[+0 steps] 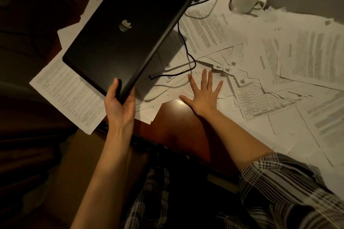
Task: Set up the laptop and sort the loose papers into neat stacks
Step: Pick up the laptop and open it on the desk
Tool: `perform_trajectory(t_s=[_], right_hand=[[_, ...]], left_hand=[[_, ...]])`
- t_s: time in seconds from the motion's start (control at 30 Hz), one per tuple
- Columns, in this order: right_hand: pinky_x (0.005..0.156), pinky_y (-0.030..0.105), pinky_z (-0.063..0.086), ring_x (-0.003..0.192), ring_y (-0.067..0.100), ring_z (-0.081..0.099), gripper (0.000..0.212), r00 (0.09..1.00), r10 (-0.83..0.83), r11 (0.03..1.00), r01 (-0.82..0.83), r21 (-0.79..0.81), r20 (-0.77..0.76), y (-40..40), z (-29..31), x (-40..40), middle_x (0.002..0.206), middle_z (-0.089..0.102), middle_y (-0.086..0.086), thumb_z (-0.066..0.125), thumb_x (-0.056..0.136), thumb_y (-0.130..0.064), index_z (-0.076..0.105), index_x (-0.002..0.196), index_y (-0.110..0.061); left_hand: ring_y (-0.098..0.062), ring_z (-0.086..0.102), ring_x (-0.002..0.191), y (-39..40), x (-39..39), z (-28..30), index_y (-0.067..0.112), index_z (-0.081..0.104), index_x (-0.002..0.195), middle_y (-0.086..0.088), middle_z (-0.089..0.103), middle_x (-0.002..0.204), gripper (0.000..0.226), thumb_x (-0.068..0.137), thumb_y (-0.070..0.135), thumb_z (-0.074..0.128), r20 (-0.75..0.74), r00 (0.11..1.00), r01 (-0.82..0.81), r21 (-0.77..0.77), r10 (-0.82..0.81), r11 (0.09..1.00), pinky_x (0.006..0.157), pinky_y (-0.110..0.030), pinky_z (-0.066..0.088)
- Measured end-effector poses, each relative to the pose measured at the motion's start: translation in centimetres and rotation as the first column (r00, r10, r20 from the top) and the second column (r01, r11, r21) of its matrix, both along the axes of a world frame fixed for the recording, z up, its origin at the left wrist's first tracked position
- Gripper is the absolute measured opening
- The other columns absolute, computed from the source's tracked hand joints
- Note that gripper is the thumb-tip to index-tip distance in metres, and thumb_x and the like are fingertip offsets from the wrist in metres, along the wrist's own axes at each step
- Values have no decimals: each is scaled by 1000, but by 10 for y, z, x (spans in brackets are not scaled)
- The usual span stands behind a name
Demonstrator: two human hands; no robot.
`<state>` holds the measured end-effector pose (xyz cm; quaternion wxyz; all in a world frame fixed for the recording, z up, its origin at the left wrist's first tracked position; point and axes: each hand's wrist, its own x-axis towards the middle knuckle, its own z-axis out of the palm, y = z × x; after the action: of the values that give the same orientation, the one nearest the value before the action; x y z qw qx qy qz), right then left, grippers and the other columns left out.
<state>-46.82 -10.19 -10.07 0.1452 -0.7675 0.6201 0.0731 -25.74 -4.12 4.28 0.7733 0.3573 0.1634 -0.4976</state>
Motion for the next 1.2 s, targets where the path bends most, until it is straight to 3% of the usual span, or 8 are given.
perform_trajectory(t_s=[0.13,0.27,0.4,0.57,0.7,0.8,0.97,1.2], right_hand=[[105,69,-11,144,34,-15,83,999,-35,999,34,28,7,-19,6,6,157,-13,16,17,81,-81,-9,148,-40],[106,68,-13,143,34,-20,84,1000,-2,996,3,86,-4,-16,16,8,156,-19,17,17,84,-78,-11,149,-33],[110,62,-14,144,33,-18,77,983,180,984,-179,-21,29,40,17,22,157,-13,18,18,91,-70,-2,152,-27],[115,54,-8,143,29,-22,70,894,430,893,-442,86,129,87,15,72,155,-20,15,22,95,-62,-3,151,-30],[115,50,-13,141,28,-27,64,908,415,902,-420,99,62,66,14,105,154,-24,16,17,98,-55,-10,150,-30],[114,49,-17,140,29,-30,60,914,405,906,-406,123,37,61,11,115,153,-25,18,14,100,-49,-16,149,-29],[113,50,-18,137,30,-35,60,947,322,929,-321,183,27,54,12,151,150,-33,19,8,100,-49,-22,147,-28],[114,49,-16,141,30,-28,61,973,231,960,-229,159,9,46,8,180,153,-27,18,5,98,-54,-19,147,-29]], left_hand=[[-24,62,95,9,7,5,3,57,85,-11,55,95,6,85,-3,60,7,1000,-16,-30,16,999,83,-48,56],[-18,68,72,28,14,9,2,61,74,-8,63,74,16,89,-3,56,34,999,-9,-43,10,999,75,-43,59],[-17,68,73,49,18,4,3,64,68,-7,61,76,23,88,-3,55,13,1000,-6,-65,7,998,86,-45,55],[-18,64,86,68,27,-4,5,56,82,-7,56,90,7,86,0,58,25,1000,-9,0,9,1000,80,-37,58],[-15,66,81,76,50,-9,7,57,77,-3,59,82,13,90,3,55,107,994,-8,77,0,997,76,-32,58],[-20,62,96,82,68,-11,7,58,82,-5,59,90,4,81,5,61,119,993,-5,77,-4,997,89,-39,55],[-25,63,102,91,88,-11,2,58,98,-12,60,106,20,78,3,64,100,990,-103,50,98,993,83,-40,57],[-21,70,87,105,117,-6,3,59,94,-9,67,91,6,90,3,56,151,976,-166,35,159,985,82,-37,57]])
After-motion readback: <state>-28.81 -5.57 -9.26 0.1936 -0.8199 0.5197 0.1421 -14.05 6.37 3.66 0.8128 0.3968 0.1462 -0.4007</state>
